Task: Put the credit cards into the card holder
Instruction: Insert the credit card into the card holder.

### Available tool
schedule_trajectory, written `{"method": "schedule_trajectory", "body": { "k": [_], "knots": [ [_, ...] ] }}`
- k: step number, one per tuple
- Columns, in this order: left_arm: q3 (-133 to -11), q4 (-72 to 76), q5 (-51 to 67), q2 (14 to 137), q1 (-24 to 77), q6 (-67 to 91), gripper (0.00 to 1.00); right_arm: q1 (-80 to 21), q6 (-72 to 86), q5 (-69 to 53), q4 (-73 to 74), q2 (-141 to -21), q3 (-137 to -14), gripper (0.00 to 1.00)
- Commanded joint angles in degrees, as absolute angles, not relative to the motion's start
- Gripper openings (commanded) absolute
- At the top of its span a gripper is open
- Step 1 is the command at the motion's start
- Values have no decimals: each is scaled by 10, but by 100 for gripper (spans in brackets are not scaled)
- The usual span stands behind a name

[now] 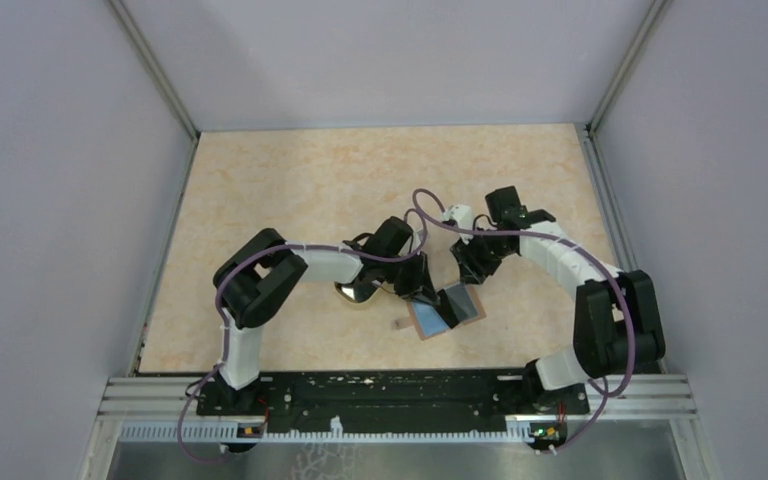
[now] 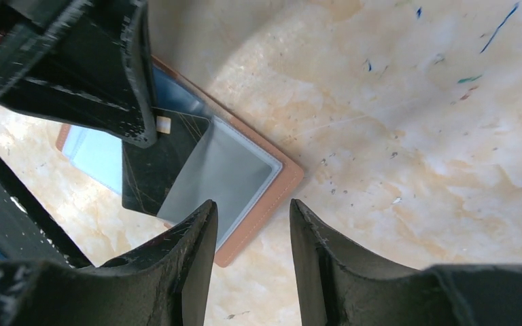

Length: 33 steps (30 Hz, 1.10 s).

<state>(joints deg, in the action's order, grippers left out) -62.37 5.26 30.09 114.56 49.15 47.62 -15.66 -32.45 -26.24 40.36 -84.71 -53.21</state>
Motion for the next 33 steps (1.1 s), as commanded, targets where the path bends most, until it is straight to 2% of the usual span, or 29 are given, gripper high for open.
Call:
{"method": "schedule_trajectory", "body": {
  "k": [1,16,23,27,33],
  "knots": [
    [-635,3,278,1174,495,451,21,-163,-333,-302,369,-792,-525,44],
    [-688,-97,282,1207,491,432,20,-163,-404,-444,269,-584,-433,44],
    [-687,-106,296,1213,489,435,18,-163,-506,-490,285,-568,-401,44],
    [-688,-114,298,1213,489,436,16,-163,-548,-496,283,-553,-379,47],
    [-689,-126,306,1213,489,438,14,-185,-656,-441,303,-578,-356,44]
  ]
}}
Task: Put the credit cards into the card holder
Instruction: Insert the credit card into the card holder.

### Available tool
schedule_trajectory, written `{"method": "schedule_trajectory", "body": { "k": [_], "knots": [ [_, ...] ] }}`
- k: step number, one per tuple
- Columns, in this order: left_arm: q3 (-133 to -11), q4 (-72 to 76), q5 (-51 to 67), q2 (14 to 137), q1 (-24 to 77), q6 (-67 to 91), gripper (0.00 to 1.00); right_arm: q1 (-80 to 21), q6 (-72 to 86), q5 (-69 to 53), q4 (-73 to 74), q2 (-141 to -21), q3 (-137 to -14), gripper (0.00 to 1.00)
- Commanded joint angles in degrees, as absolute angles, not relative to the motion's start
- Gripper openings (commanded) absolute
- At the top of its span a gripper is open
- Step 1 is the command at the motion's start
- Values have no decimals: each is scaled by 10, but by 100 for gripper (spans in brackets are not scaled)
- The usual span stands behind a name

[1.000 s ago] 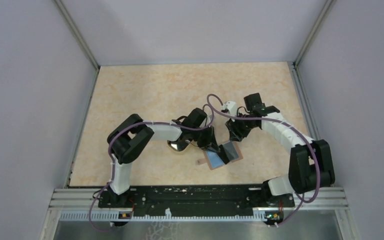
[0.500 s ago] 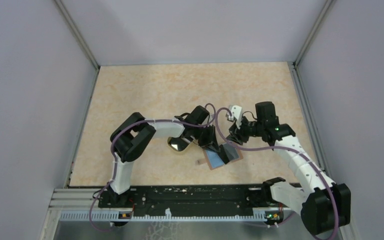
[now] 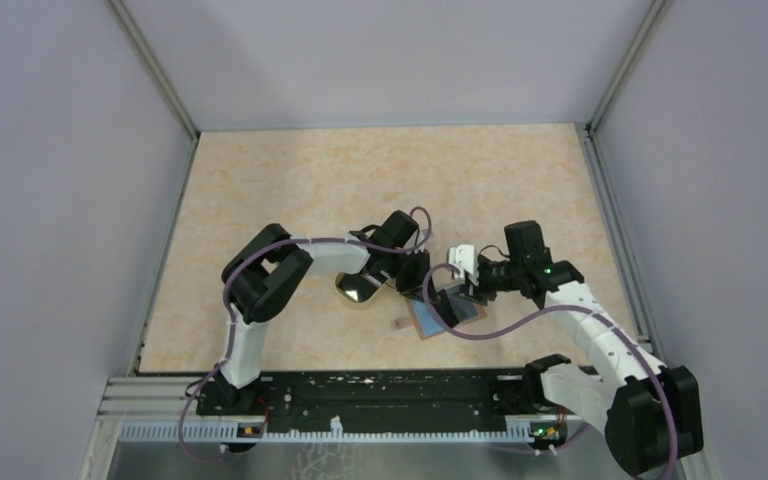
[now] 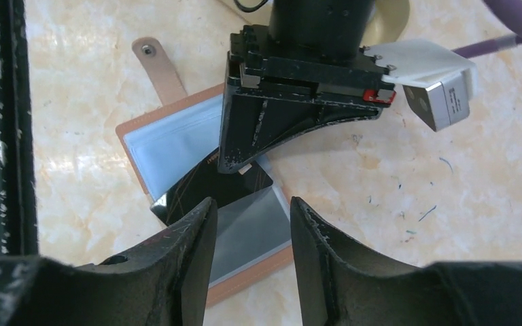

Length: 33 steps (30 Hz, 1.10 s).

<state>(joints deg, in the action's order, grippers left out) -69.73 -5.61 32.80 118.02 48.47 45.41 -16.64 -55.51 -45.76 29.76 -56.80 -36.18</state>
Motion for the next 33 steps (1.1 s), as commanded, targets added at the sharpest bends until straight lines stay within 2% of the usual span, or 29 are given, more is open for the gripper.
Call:
{"method": "schedule_trajectory", "body": {
  "k": [1,6,22,26,33],
  "knots": [
    [-691,-128,306,1214,489,438,14,-189,-666,-427,304,-582,-355,43],
    [-692,-141,305,1205,489,435,13,-206,-663,-380,284,-593,-350,42],
    [-717,-184,335,1221,489,426,15,-211,-695,-361,296,-622,-343,41],
    [-738,-199,339,1238,489,423,15,-214,-743,-340,305,-637,-330,37],
    [-753,-221,342,1247,489,415,15,-228,-738,-270,281,-658,-325,30]
  ]
}}
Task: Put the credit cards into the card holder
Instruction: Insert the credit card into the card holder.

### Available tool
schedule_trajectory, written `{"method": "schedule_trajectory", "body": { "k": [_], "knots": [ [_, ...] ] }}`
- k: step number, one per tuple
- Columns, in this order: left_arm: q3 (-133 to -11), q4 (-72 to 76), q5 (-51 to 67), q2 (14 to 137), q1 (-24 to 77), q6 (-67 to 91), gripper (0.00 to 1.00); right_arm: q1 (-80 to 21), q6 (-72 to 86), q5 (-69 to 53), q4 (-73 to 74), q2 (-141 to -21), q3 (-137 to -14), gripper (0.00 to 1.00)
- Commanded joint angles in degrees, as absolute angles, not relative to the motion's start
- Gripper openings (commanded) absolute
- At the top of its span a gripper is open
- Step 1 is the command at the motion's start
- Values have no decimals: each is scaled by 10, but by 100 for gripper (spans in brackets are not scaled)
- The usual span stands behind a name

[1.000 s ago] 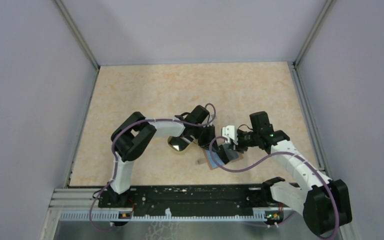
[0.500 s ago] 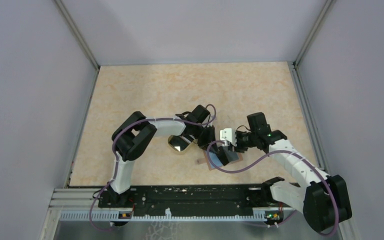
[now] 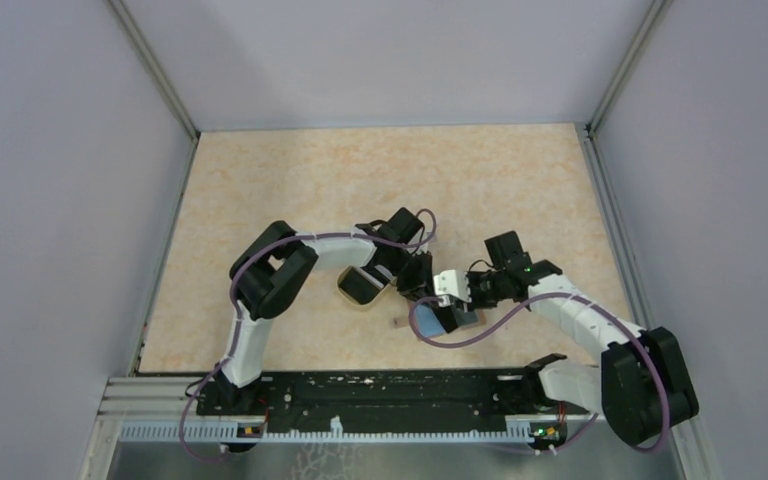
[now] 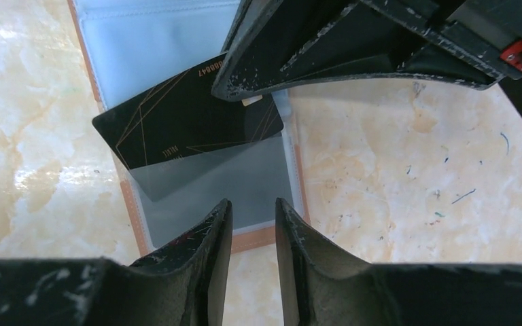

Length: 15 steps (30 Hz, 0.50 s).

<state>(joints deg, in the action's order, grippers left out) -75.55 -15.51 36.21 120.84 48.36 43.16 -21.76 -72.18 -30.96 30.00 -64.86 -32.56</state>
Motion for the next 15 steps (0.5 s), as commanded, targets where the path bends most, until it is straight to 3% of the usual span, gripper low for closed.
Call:
{"method": "schedule_trajectory", "body": {
  "k": [1,15],
  "knots": [
    [-756,-225,342,1248,489,413,15,-229,-734,-260,278,-663,-325,28],
    [-765,-240,323,1215,489,403,21,-229,-698,-236,264,-664,-334,25]
  ]
}}
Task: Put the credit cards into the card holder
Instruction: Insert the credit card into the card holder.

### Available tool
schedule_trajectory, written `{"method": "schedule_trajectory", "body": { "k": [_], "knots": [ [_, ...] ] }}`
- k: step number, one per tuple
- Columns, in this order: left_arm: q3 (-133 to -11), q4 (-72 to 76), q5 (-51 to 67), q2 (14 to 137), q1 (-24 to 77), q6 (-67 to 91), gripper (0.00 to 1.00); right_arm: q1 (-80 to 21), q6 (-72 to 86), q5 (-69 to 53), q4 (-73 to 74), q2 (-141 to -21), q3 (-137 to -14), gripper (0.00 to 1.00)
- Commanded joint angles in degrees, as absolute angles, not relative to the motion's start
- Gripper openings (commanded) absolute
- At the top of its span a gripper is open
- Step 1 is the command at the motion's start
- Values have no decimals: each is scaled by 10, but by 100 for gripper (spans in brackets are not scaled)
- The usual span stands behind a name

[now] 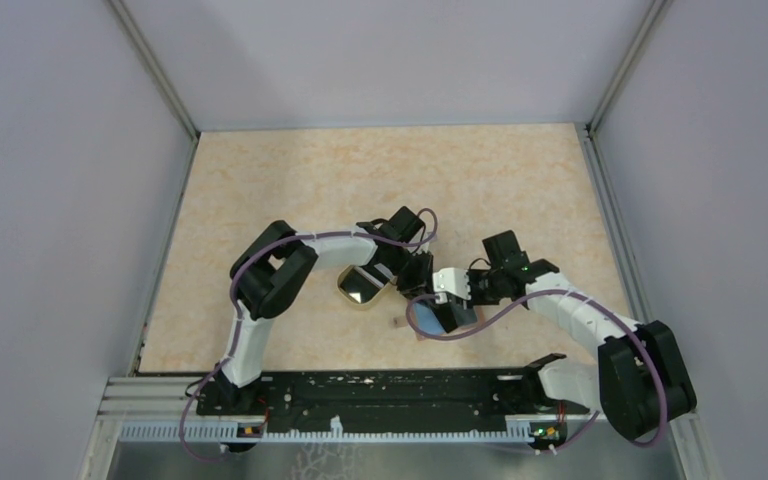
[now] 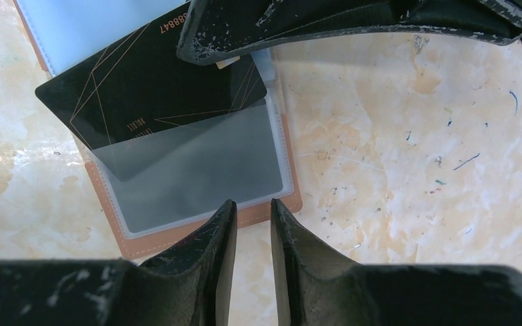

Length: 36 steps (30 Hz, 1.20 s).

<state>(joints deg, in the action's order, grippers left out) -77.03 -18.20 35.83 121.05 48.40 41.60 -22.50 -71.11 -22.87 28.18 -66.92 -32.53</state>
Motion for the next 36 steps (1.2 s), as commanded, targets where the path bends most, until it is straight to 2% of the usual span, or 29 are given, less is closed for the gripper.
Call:
{"method": "schedule_trajectory", "body": {
  "k": [1,12,22,36],
  "knots": [
    [-765,-240,324,1214,489,403,21,-229,-694,-236,263,-665,-335,26],
    [-753,-220,324,1210,493,410,23,-177,-578,-332,245,-660,-357,25],
    [-758,-228,328,1216,496,411,20,-175,-572,-280,245,-709,-359,25],
    [-786,-219,358,1245,505,411,21,-175,-570,-286,250,-720,-359,25]
  ]
}}
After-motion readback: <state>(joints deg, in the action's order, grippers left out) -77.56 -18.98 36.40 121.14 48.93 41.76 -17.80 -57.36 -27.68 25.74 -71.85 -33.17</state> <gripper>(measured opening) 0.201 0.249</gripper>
